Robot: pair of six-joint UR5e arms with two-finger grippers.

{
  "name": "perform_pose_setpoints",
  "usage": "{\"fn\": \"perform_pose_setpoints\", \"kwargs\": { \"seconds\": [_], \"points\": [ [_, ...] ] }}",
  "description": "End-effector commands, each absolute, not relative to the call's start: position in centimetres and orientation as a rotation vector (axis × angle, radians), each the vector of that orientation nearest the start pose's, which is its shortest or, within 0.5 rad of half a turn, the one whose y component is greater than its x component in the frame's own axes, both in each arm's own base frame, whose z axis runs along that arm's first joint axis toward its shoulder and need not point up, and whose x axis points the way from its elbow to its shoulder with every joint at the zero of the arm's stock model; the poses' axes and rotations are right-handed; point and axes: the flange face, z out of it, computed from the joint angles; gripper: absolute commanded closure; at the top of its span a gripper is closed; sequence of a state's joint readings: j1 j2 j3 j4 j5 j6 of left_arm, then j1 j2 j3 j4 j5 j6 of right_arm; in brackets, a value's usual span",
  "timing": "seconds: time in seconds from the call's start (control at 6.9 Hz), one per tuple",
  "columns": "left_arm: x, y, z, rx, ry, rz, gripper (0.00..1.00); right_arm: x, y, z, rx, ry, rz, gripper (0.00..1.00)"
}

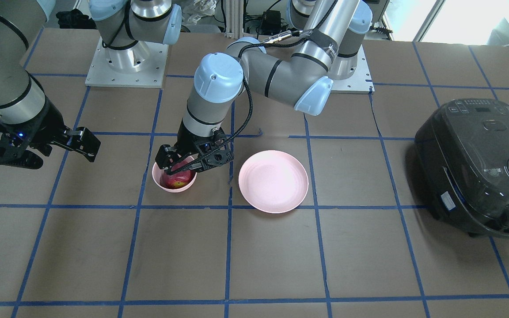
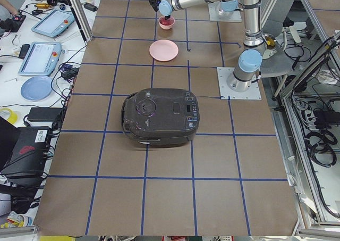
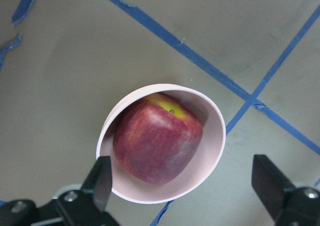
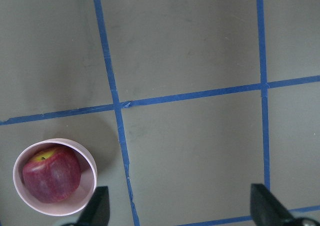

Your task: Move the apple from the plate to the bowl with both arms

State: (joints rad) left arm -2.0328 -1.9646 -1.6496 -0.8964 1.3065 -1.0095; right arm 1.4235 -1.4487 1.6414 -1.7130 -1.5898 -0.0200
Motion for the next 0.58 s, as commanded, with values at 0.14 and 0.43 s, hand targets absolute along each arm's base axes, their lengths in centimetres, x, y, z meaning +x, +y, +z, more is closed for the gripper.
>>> {"fn": "perform_pose_setpoints", "kwargs": {
  "seconds": [0.14, 0.43],
  "points": [
    [-37.1, -46.9, 43.5, -0.467, 3.325, 0.059, 0.01, 8.1, -53.6, 45.4, 0.12, 3.167, -0.014, 0.0],
    [-34.7, -43.3, 48.1, -0.328, 3.285, 0.011, 0.0, 11.7, -50.5, 49.8, 0.02, 3.154, -0.041, 0.0]
  ]
}}
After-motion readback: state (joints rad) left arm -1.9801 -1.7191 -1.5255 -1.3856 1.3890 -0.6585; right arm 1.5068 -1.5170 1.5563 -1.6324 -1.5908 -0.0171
